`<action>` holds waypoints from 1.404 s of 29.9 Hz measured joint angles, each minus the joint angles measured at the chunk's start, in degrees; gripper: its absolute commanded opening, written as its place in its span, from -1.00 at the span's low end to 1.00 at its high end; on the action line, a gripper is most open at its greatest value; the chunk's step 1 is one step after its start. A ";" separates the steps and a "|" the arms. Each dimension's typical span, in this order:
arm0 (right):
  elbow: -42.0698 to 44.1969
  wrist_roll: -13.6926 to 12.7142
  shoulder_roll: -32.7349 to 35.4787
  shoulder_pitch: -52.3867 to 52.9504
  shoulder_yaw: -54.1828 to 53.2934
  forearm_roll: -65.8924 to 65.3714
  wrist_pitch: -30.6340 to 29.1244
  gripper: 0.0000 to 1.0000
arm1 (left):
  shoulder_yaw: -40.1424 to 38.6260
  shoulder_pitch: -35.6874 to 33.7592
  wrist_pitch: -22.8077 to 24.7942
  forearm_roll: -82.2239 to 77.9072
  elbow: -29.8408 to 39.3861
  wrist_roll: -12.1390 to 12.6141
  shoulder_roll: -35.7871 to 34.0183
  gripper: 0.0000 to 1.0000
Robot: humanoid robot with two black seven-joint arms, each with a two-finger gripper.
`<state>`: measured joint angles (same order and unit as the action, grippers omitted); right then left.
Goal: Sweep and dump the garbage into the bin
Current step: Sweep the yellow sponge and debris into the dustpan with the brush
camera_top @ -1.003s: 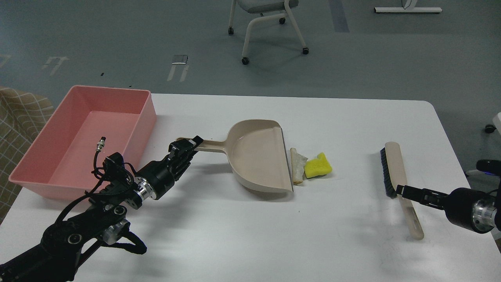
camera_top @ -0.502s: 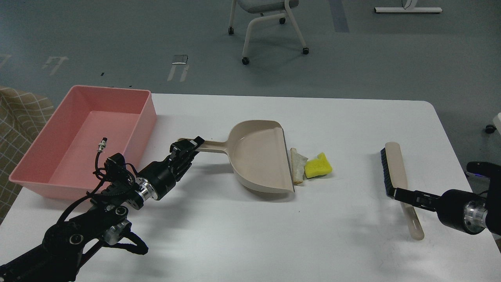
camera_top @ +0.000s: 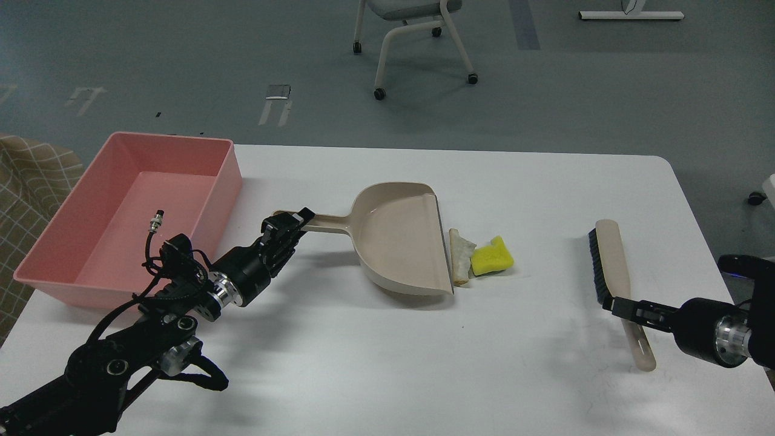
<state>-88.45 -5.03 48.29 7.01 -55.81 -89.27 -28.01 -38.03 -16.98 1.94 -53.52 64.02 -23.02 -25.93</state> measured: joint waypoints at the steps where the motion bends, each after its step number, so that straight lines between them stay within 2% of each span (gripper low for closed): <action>1: 0.00 0.08 0.06 0.03 0.09 -0.01 0.00 -0.61 | 0.00 0.00 0.00 0.00 -0.02 0.00 0.00 -0.67; 3: -0.01 0.15 0.17 0.09 0.15 -0.05 0.00 -0.77 | 0.00 0.01 0.00 0.00 -0.03 -0.01 0.00 -0.67; 7: 0.01 0.07 -0.20 0.16 0.18 -0.11 0.00 -0.78 | 0.00 0.15 0.00 0.00 -0.04 -0.02 0.01 -0.67; 12: 0.06 0.04 -0.29 0.20 0.18 -0.13 0.00 -1.00 | 0.05 0.19 0.03 0.00 -0.13 -0.02 0.04 -0.67; 22: -0.05 0.41 -2.67 1.92 0.82 -0.04 0.03 -1.00 | 0.05 0.02 0.18 -0.07 -0.06 -0.02 0.08 -0.67; 31: 0.28 0.00 -4.97 12.09 11.20 -1.49 0.02 -1.00 | 0.16 0.36 0.49 -0.02 -0.17 -0.02 -0.67 -0.67; 42: 3.59 -0.76 -18.15 17.27 13.20 -1.67 0.02 -1.00 | 0.08 0.28 0.49 -0.07 0.54 -0.09 -0.81 -0.67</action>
<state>-84.87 -5.79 30.14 24.28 -42.60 -90.93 -27.99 -37.96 -16.70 2.43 -53.59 64.56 -23.10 -26.75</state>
